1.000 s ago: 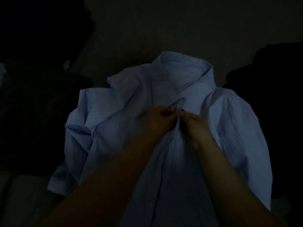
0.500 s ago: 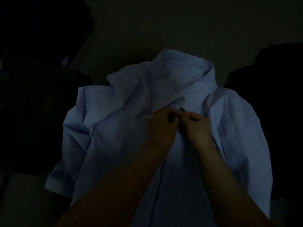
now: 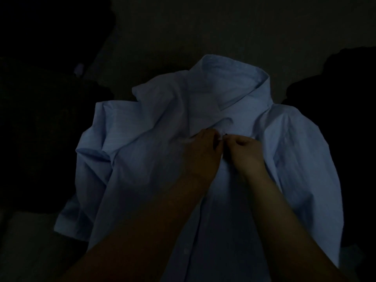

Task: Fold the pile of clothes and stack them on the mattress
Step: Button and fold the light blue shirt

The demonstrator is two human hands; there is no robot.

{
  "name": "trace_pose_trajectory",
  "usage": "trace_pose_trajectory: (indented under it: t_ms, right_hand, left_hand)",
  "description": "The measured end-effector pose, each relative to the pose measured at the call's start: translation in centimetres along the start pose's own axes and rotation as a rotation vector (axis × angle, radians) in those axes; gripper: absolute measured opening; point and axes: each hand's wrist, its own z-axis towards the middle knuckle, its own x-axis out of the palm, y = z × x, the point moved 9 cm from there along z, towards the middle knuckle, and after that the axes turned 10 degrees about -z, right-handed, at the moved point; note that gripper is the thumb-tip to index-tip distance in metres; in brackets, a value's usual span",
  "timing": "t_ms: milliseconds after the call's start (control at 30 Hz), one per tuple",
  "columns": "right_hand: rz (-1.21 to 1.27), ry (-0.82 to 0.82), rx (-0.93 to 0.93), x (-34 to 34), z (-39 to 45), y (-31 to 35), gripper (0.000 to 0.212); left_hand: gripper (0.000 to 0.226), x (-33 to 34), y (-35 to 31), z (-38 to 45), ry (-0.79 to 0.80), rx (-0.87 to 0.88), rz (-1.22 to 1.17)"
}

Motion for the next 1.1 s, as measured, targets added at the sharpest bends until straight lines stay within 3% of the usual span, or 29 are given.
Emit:
trace_pose_trajectory:
  t_ms: [233, 533, 667, 800, 867, 1000, 1100]
  right_hand:
    - [0.080, 0.009, 0.055, 0.6, 0.4, -1.4, 0.029]
    - [0.000, -0.106, -0.018, 0.3, -0.5, -1.1, 0.033]
    - [0.009, -0.102, -0.037, 0.1, -1.0, -1.4, 0.027]
    - [-0.137, -0.227, -0.186, -0.7, -2.0, -0.6, 0.016]
    - [-0.233, -0.275, -0.275, -0.6, -2.3, 0.2, 0.014]
    - [-0.279, -0.240, -0.324, 0.0, -2.0, 0.8, 0.015]
    - [-0.237, -0.205, -0.312, 0.2, -1.8, 0.6, 0.016]
  left_hand:
    - [0.009, 0.6, 2.4, -0.6, 0.038, -0.362, -0.448]
    - [0.015, -0.4, 1.8, -0.6, -0.015, -0.321, -0.284]
    - [0.020, -0.2, 1.4, -0.5, 0.038, -0.282, -0.142]
    - [0.024, 0.0, 0.9, -0.5, 0.072, -0.254, -0.021]
    - [0.025, 0.3, 1.5, -0.3, 0.108, -0.287, -0.049]
    - [0.018, 0.8, 2.6, -0.2, 0.166, -0.494, -0.363]
    - [0.016, 0.7, 2.4, 0.1, 0.189, -0.477, -0.331]
